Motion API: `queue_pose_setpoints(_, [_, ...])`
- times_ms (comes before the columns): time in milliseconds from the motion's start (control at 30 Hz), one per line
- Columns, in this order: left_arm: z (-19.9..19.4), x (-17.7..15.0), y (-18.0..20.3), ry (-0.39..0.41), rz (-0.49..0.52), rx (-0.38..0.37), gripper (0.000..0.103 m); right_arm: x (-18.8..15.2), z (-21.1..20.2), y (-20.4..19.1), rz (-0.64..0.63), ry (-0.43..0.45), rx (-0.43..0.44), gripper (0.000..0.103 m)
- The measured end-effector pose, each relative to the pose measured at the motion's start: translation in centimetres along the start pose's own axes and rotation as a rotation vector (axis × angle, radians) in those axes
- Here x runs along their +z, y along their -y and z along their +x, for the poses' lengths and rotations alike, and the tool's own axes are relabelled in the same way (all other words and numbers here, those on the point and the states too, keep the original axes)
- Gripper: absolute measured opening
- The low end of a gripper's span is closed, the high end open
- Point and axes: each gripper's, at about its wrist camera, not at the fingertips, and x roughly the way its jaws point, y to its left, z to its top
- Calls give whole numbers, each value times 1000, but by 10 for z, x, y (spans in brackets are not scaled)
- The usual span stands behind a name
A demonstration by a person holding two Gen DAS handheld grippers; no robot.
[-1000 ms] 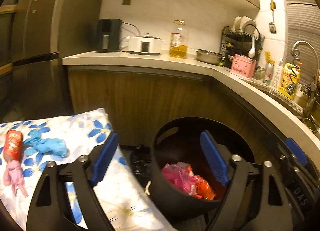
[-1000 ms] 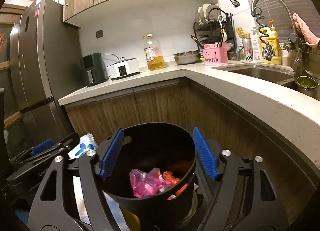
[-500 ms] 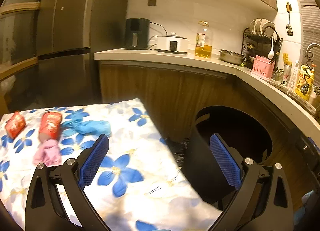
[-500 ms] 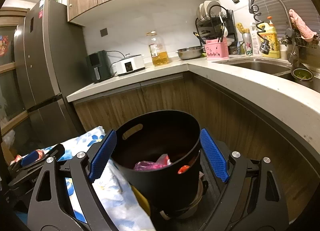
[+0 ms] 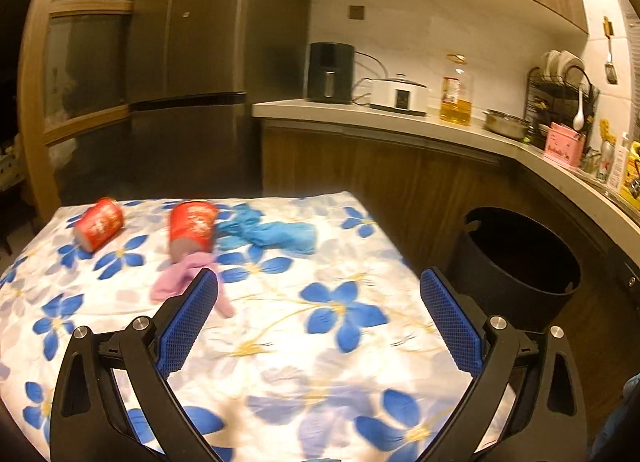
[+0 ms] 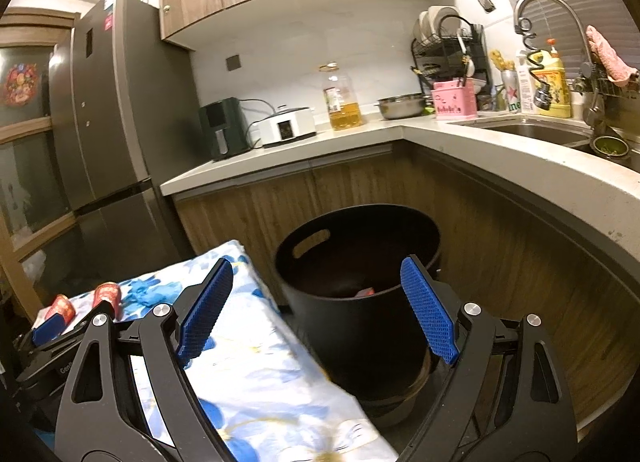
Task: Collect trash
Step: 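Move both open tools back over the red cups and gloves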
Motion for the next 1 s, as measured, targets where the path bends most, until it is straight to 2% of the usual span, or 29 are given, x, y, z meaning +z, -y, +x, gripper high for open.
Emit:
queue_pose_setpoints(267, [-1, -10, -48, -7, -52, 95, 97, -10, 1, -41, -52, -10, 56, 85])
queue_pose_setpoints(600, [14, -18, -98, -22, -106, 193, 97, -30, 23, -91, -115, -52, 134, 85])
queue_pose_setpoints(1000, [76, -5, -107, -43, -102, 237, 97, -38, 56, -132, -139, -75, 199, 85])
